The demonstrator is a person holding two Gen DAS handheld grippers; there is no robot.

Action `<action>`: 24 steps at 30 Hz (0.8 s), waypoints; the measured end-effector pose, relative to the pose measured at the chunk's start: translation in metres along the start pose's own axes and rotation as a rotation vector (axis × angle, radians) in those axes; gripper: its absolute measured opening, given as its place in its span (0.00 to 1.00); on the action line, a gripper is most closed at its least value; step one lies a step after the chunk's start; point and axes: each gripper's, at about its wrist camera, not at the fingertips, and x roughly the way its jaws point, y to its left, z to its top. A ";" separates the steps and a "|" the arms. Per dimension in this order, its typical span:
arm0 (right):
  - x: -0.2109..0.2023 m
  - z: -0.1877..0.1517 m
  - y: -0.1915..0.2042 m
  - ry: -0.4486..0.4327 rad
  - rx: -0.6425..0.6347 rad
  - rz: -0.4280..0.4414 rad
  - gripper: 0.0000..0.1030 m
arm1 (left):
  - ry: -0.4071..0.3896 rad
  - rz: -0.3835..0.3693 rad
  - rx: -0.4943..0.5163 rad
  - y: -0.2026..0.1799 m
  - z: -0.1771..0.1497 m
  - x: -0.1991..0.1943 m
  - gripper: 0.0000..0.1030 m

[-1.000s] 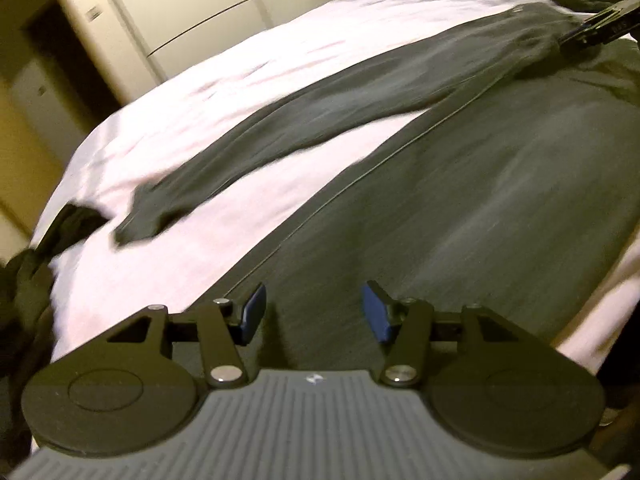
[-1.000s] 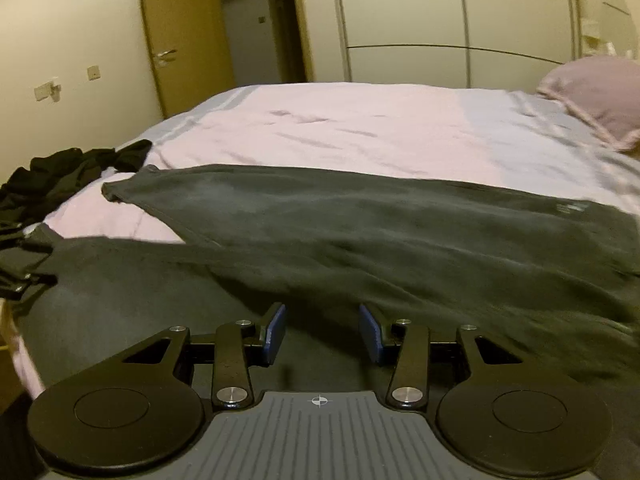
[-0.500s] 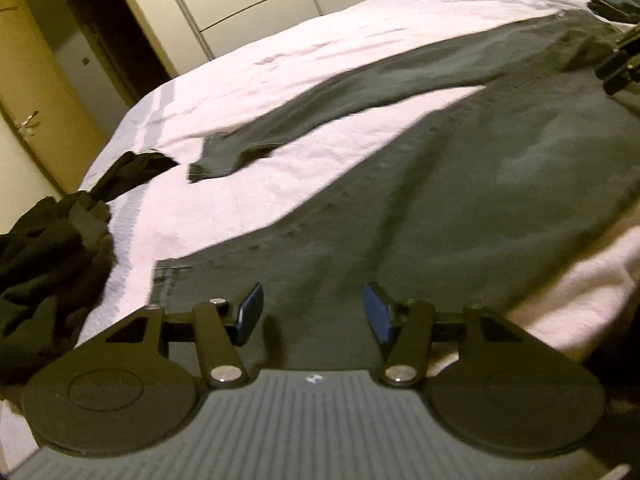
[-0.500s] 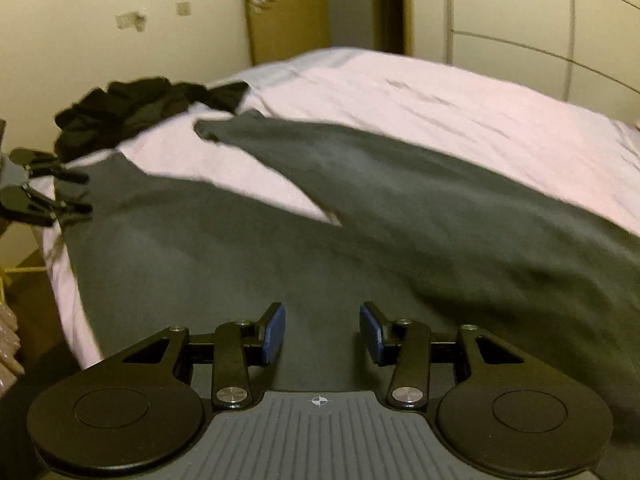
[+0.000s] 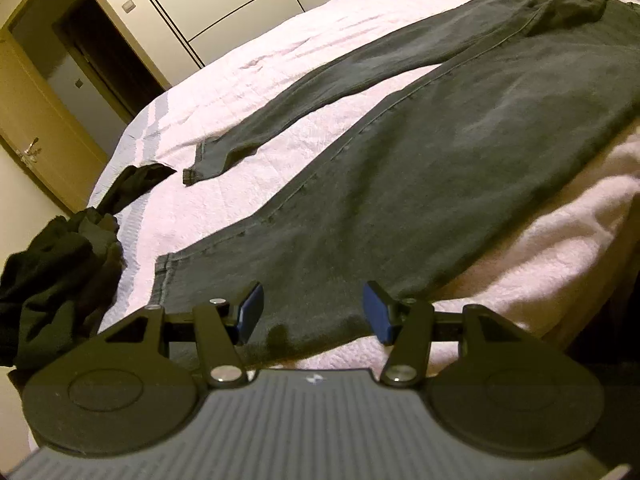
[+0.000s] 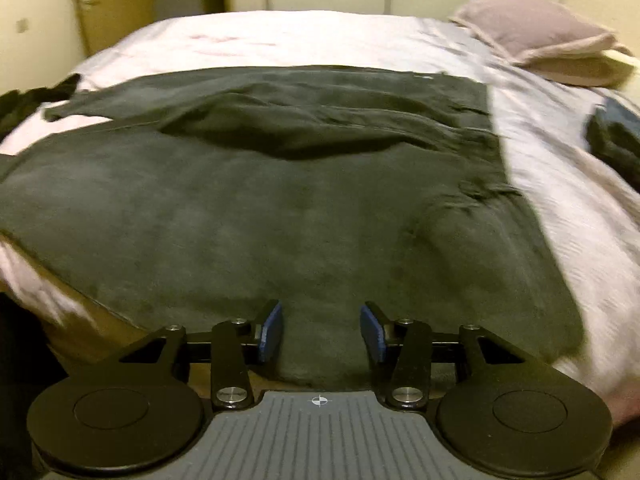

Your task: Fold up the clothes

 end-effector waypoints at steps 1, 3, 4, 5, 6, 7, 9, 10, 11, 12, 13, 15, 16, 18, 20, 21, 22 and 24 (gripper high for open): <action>-0.004 0.000 0.003 -0.007 -0.004 -0.004 0.46 | -0.006 -0.002 0.002 -0.001 0.002 -0.003 0.50; -0.009 0.001 0.016 -0.020 -0.037 0.011 0.51 | -0.018 -0.006 0.013 -0.005 0.007 -0.008 0.50; -0.012 0.002 0.022 -0.027 -0.056 0.015 0.57 | -0.022 -0.004 0.024 -0.008 0.008 -0.010 0.50; -0.015 0.003 0.029 -0.034 -0.077 0.020 0.63 | -0.023 0.000 0.038 -0.010 0.009 -0.011 0.50; -0.016 0.005 0.037 -0.042 -0.097 0.028 0.64 | -0.022 0.005 0.052 -0.012 0.008 -0.012 0.50; -0.017 0.006 0.044 -0.050 -0.118 0.036 0.65 | -0.019 0.009 0.066 -0.014 0.007 -0.013 0.50; -0.021 0.004 0.056 -0.062 -0.154 0.047 0.66 | -0.013 0.015 0.091 -0.018 0.003 -0.014 0.50; -0.021 0.004 0.061 -0.066 -0.171 0.050 0.66 | -0.007 0.016 0.097 -0.018 0.000 -0.014 0.50; -0.021 0.004 0.065 -0.067 -0.181 0.054 0.67 | -0.003 0.017 0.098 -0.019 -0.002 -0.014 0.50; -0.021 0.005 0.068 -0.068 -0.190 0.059 0.67 | -0.003 0.015 0.094 -0.019 -0.003 -0.015 0.50; -0.020 0.005 0.069 -0.066 -0.192 0.061 0.67 | -0.006 0.011 0.090 -0.020 -0.004 -0.016 0.50; -0.017 0.007 0.072 -0.058 -0.193 0.066 0.67 | -0.012 0.004 0.080 -0.020 -0.004 -0.018 0.50; -0.016 0.008 0.074 -0.054 -0.195 0.068 0.67 | -0.018 0.000 0.078 -0.020 -0.003 -0.019 0.50; -0.013 0.013 0.079 -0.049 -0.207 0.071 0.67 | -0.032 -0.011 0.088 -0.022 0.004 -0.020 0.50; -0.013 0.019 0.082 -0.046 -0.226 0.069 0.67 | -0.047 -0.021 0.104 -0.025 0.012 -0.019 0.50; -0.013 0.022 0.085 -0.045 -0.235 0.065 0.67 | -0.055 -0.025 0.114 -0.026 0.017 -0.018 0.50; -0.013 0.025 0.085 -0.037 -0.242 0.062 0.67 | -0.063 -0.029 0.124 -0.028 0.022 -0.017 0.50; -0.012 0.031 0.087 -0.021 -0.254 0.056 0.67 | -0.079 -0.040 0.140 -0.031 0.033 -0.016 0.50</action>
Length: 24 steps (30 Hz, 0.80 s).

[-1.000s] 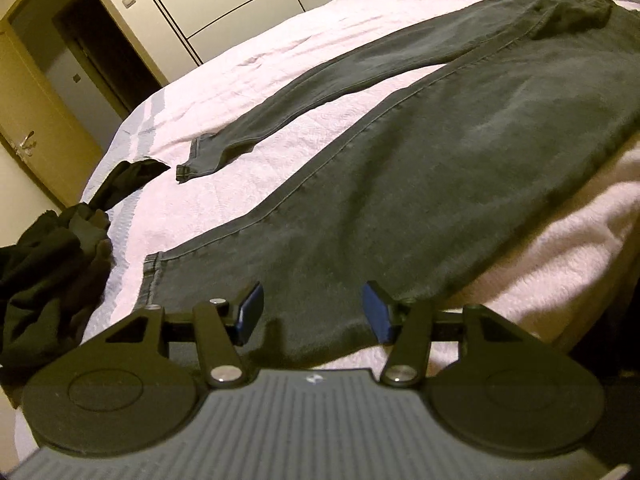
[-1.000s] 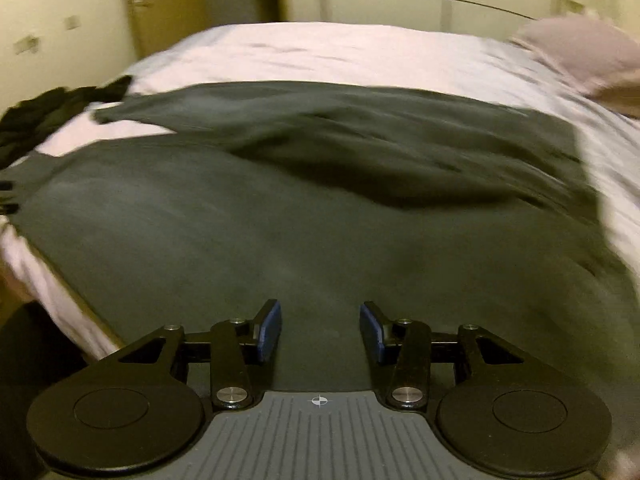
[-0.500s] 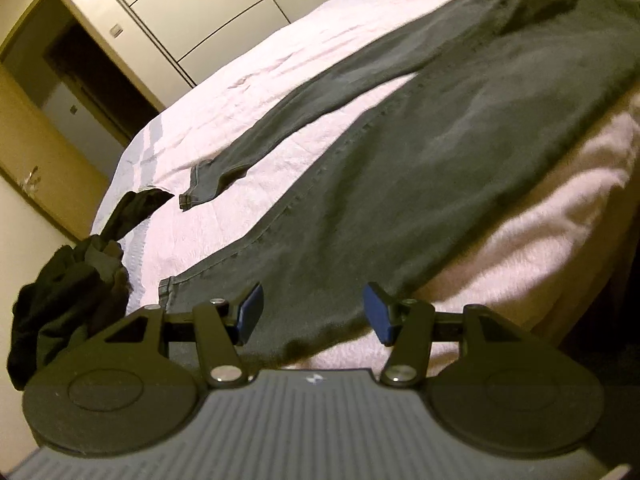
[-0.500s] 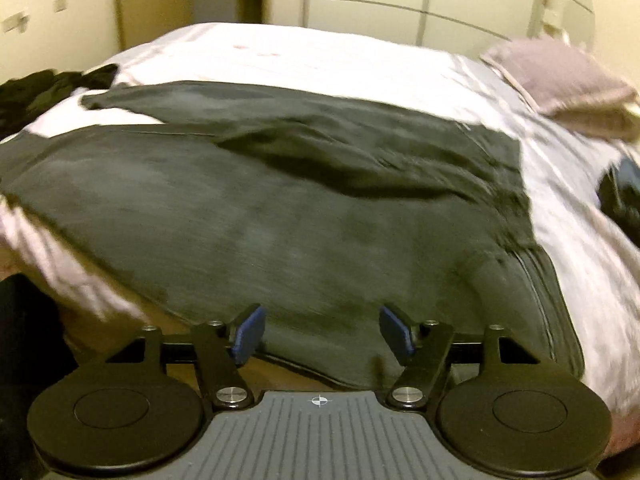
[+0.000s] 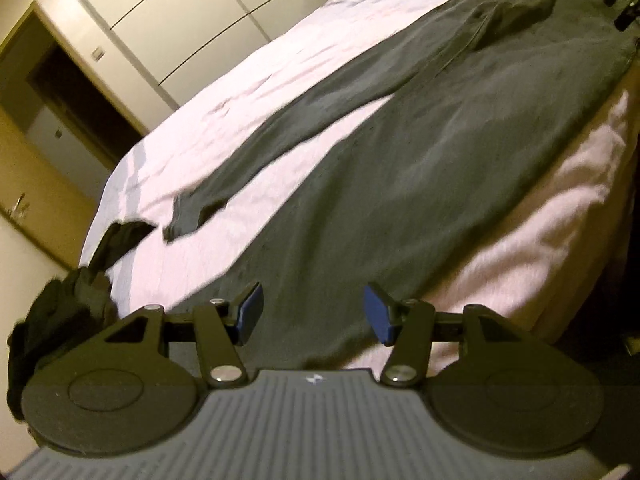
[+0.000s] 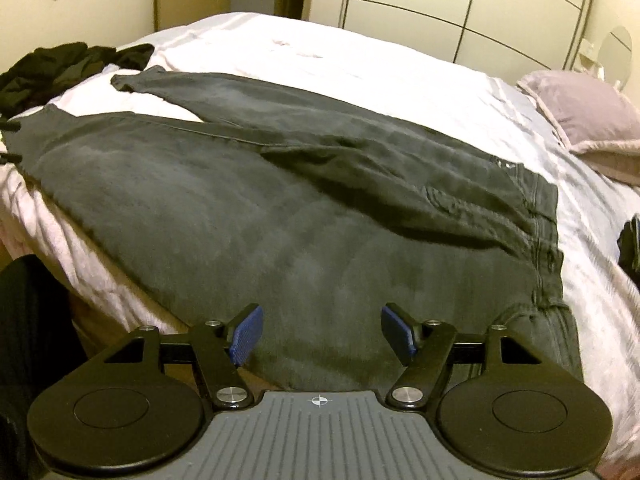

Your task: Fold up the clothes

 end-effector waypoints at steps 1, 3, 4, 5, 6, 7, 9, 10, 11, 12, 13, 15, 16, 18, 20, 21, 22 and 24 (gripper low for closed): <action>0.001 0.003 -0.001 0.018 0.001 -0.002 0.67 | -0.008 -0.008 0.002 0.000 0.006 0.001 0.50; 0.002 0.008 -0.005 0.070 0.010 0.006 0.67 | -0.021 -0.030 -0.002 0.001 0.019 0.003 0.50; 0.001 0.011 -0.008 0.094 0.012 0.011 0.67 | -0.024 -0.045 -0.008 0.002 0.025 0.004 0.50; 0.000 0.014 -0.010 0.118 0.012 0.017 0.67 | -0.024 -0.061 -0.015 0.004 0.030 0.005 0.50; -0.002 0.016 -0.013 0.135 0.005 0.018 0.67 | -0.022 -0.076 -0.021 0.005 0.035 0.005 0.50; -0.004 0.019 -0.015 0.150 -0.003 0.019 0.67 | -0.017 -0.091 -0.026 0.007 0.040 0.005 0.50; -0.012 0.023 -0.019 0.157 -0.019 0.005 0.67 | -0.012 -0.106 -0.024 0.011 0.049 0.003 0.50; -0.017 0.025 -0.020 0.158 -0.030 -0.003 0.67 | -0.011 -0.104 -0.016 0.013 0.054 0.002 0.50; -0.022 0.027 -0.022 0.157 -0.040 -0.015 0.67 | -0.012 -0.101 -0.008 0.015 0.057 -0.001 0.50; -0.028 0.028 -0.024 0.156 -0.051 -0.027 0.67 | -0.013 -0.100 -0.004 0.018 0.059 -0.003 0.50; -0.034 0.029 -0.026 0.153 -0.056 -0.040 0.67 | -0.014 -0.099 -0.003 0.020 0.061 -0.007 0.50; -0.047 0.030 -0.029 0.146 -0.058 -0.063 0.67 | -0.018 -0.099 -0.004 0.026 0.065 -0.013 0.51; -0.052 0.030 -0.031 0.144 -0.052 -0.068 0.67 | -0.018 -0.099 -0.005 0.028 0.066 -0.016 0.51; -0.062 0.028 -0.033 0.140 -0.044 -0.073 0.67 | -0.018 -0.095 -0.003 0.032 0.069 -0.022 0.51; -0.070 0.027 -0.031 0.140 -0.049 -0.078 0.67 | -0.020 -0.087 0.001 0.035 0.069 -0.030 0.51; -0.074 0.026 -0.029 0.141 -0.055 -0.079 0.68 | -0.020 -0.084 0.002 0.037 0.068 -0.034 0.51; -0.076 0.026 -0.028 0.144 -0.060 -0.080 0.68 | -0.021 -0.080 0.002 0.040 0.068 -0.038 0.51; -0.083 0.025 -0.023 0.144 -0.074 -0.081 0.68 | -0.022 -0.072 0.003 0.044 0.067 -0.046 0.51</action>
